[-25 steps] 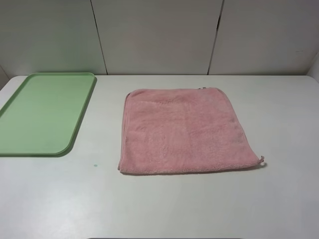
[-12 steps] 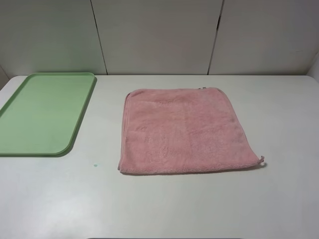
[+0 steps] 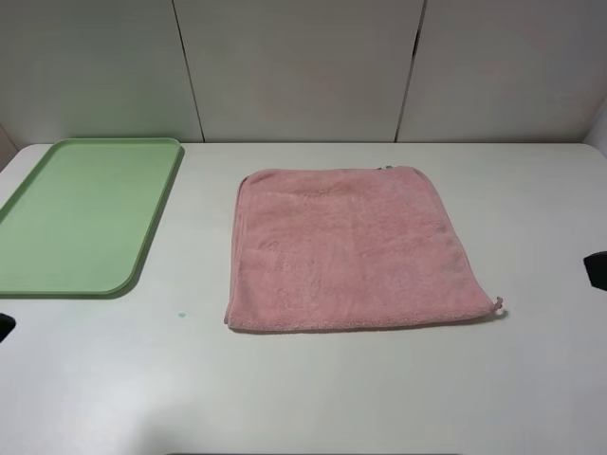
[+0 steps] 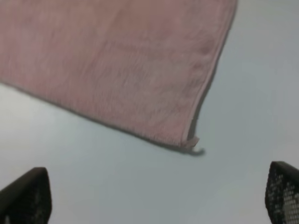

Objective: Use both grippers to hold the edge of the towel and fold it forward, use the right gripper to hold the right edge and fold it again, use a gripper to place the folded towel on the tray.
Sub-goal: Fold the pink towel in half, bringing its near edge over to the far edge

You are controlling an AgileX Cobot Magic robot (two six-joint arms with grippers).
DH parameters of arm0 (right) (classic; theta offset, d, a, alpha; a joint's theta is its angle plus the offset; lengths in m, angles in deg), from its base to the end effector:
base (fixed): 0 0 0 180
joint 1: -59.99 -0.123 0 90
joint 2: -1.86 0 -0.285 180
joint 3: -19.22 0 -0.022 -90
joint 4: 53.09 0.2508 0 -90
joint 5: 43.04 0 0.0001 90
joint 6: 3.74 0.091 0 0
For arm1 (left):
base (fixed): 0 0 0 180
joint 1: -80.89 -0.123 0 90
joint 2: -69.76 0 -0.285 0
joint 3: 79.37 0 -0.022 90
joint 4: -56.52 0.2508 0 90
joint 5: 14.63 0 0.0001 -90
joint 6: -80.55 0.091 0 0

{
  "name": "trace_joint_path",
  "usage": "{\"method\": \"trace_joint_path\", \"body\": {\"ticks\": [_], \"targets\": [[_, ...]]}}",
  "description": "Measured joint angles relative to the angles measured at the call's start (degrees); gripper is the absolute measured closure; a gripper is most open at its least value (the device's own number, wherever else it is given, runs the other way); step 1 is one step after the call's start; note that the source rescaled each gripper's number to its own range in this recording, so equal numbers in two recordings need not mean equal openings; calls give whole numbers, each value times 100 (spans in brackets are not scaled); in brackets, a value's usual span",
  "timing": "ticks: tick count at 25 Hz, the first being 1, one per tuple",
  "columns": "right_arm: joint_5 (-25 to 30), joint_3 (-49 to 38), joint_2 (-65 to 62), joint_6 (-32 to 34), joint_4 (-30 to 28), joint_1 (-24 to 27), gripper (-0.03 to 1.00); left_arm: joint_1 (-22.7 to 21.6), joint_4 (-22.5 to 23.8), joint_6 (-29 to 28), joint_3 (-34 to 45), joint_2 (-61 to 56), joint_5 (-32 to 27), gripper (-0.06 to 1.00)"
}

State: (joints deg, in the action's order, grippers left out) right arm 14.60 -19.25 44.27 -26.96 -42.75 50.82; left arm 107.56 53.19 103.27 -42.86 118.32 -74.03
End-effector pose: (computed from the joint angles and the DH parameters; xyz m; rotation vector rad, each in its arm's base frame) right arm 0.0903 0.0286 0.3097 -0.6245 2.3179 0.1146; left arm 0.0982 -0.0544 0.3061 1.0381 2.2985 -0.1029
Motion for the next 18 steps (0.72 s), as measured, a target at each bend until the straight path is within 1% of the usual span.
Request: {"method": "trace_joint_path", "body": {"ticks": [4, 7, 12, 15, 18], "targets": [[-113, 0, 522, -821, 34, -18, -3, 430, 387, 154, 0, 500, 282, -1], [-349, 0, 943, -1441, 34, -18, -3, 794, 701, 286, 0, 948, 489, -1], [-630, 0, 1713, -2473, 34, -18, -3, 1418, 1198, 327, -5, 1717, 886, -1], [-686, 0, 2123, -2972, 34, -18, -3, 1733, 1585, 330, -5, 2159, 1161, -1], [-834, 0, 2428, -3431, 34, -18, -3, 1947, 2052, 330, -5, 2572, 1487, -1]]}}
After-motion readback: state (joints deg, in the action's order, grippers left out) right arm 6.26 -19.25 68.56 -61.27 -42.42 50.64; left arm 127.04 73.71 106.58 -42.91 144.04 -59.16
